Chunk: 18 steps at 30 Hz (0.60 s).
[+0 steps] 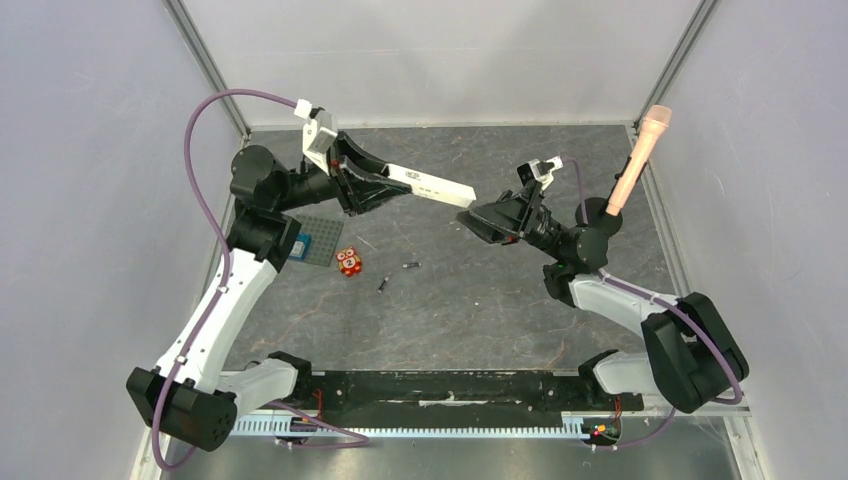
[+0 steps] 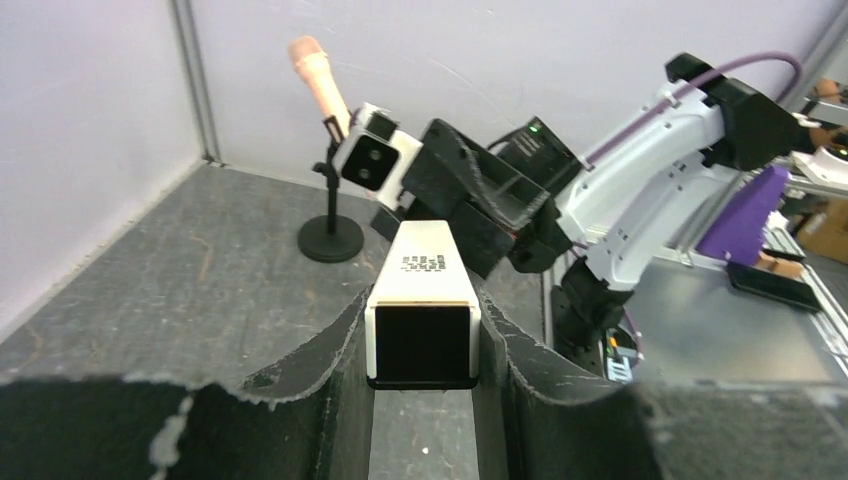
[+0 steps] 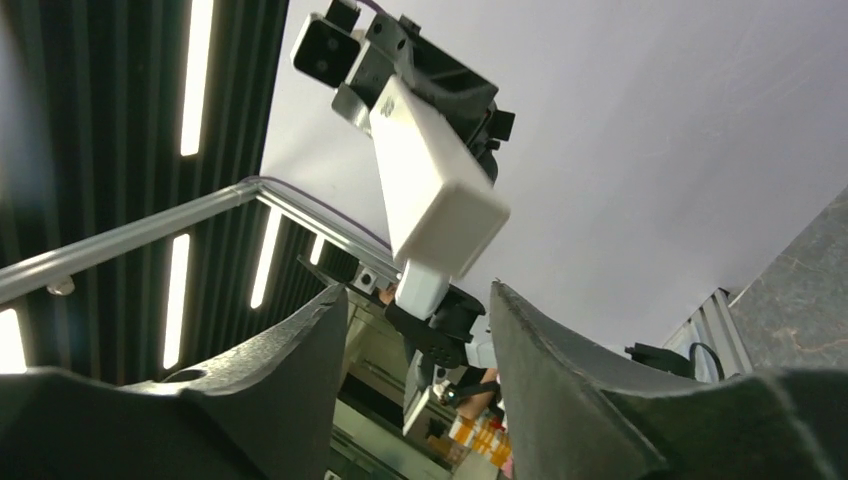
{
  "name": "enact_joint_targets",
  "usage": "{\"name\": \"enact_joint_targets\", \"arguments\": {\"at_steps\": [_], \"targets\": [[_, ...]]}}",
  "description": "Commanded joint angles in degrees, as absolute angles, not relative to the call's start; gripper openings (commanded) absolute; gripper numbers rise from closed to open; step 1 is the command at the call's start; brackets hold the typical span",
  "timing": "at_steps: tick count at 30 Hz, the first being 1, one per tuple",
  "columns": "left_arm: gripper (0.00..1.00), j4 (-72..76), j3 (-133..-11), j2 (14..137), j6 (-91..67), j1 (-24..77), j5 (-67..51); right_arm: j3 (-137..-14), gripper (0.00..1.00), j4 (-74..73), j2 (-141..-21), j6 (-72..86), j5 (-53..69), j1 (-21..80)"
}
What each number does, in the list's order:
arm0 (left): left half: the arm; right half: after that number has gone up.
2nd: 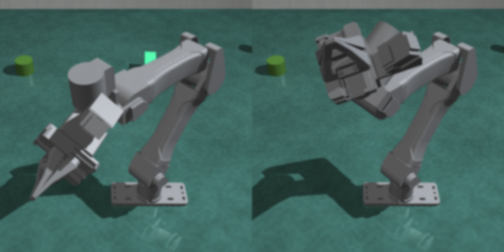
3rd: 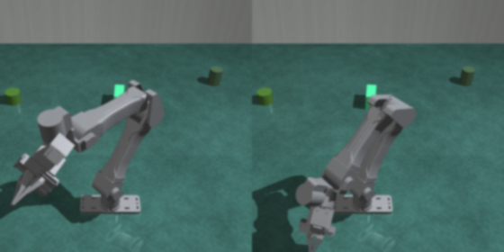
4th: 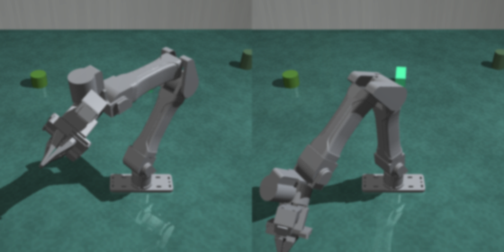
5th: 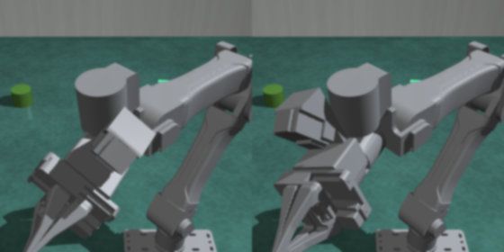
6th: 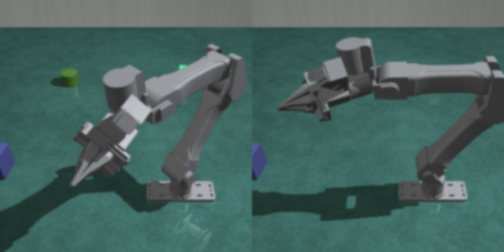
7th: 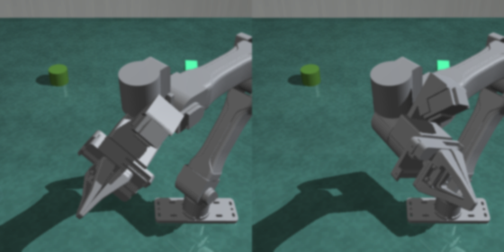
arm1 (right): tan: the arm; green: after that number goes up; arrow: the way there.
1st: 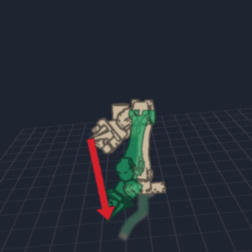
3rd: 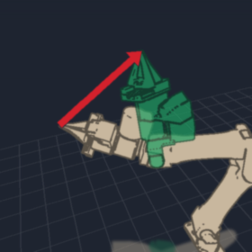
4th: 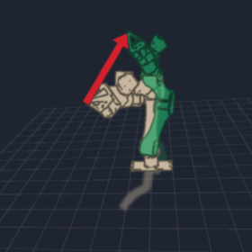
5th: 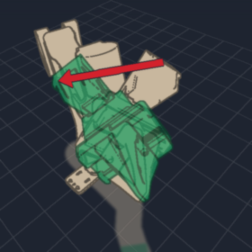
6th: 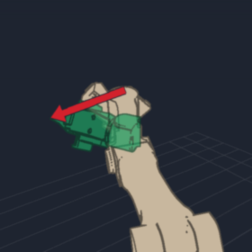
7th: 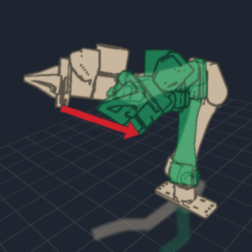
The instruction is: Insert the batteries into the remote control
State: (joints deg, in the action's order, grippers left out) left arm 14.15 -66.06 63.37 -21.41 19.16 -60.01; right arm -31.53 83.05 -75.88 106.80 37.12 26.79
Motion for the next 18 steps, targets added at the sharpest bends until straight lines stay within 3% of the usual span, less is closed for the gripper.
{"name": "enact_joint_targets", "arguments": {"at_steps": [1,9,18], "targets": [[0.02,18.79,-68.21,62.56,-21.44,18.28,-57.37,-33.06,0.59,83.56,-73.69,103.10,39.92,26.72],[0.02,18.37,-67.55,62.96,-19.98,18.26,-62.89,-33.65,0.64,81.39,-73.90,102.36,39.66,26.71],[0.02,0.92,-67.94,60.96,-2.53,18.28,-66.83,-33.93,0.74,63.69,-69.50,91.86,39.14,26.53]]}}
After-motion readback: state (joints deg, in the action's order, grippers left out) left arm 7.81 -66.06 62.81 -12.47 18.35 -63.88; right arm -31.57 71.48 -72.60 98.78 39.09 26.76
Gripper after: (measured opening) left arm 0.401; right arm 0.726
